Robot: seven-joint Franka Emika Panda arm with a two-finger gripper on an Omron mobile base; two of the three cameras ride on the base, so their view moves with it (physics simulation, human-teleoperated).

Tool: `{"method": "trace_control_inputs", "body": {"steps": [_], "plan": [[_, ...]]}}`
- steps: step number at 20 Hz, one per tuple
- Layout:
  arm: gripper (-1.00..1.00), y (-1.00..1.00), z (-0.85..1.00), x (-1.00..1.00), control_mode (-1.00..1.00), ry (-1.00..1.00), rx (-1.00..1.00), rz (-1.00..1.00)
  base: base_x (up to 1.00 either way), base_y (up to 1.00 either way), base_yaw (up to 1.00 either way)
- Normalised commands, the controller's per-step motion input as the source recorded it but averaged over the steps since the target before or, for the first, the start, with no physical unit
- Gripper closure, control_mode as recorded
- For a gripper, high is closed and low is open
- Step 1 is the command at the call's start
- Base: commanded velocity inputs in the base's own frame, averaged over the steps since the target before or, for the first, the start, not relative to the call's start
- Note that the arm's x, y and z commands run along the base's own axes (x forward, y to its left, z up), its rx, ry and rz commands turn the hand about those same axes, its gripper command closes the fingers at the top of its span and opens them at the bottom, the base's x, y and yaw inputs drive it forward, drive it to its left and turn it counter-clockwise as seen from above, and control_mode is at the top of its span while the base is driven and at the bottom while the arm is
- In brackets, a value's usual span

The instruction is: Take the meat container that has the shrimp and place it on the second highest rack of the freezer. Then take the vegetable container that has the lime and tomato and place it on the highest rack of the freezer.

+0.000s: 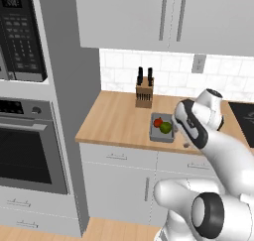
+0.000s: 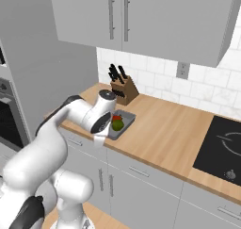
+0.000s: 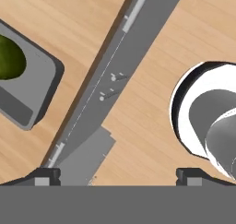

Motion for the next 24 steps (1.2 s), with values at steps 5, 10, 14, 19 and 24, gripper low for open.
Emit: {"method": "trace_control_inputs", "body": {"steps": [5, 10, 14, 19, 24], "plan": [[-1.00, 0.00, -0.18, 0.32, -1.00, -0.05, 0.00, 0.00, 0.00, 0.00, 0.00], [-1.00, 0.00, -0.10, 0.25, -1.00, -0.03, 0.02, 0.00, 0.00, 0.00, 0.00], [-1.00, 0.00, -0.23, 0.51, -1.00, 0.00, 0.01, 0.00, 0.00, 0.00, 0.00], [-1.00, 0.00, -0.19, 0.69, -1.00, 0.00, 0.01, -0.03, 0.00, 0.00, 0.00], [-1.00, 0.00, -0.31, 0.39, -1.00, 0.00, 0.05, -0.01, 0.00, 0.00, 0.00]]}}
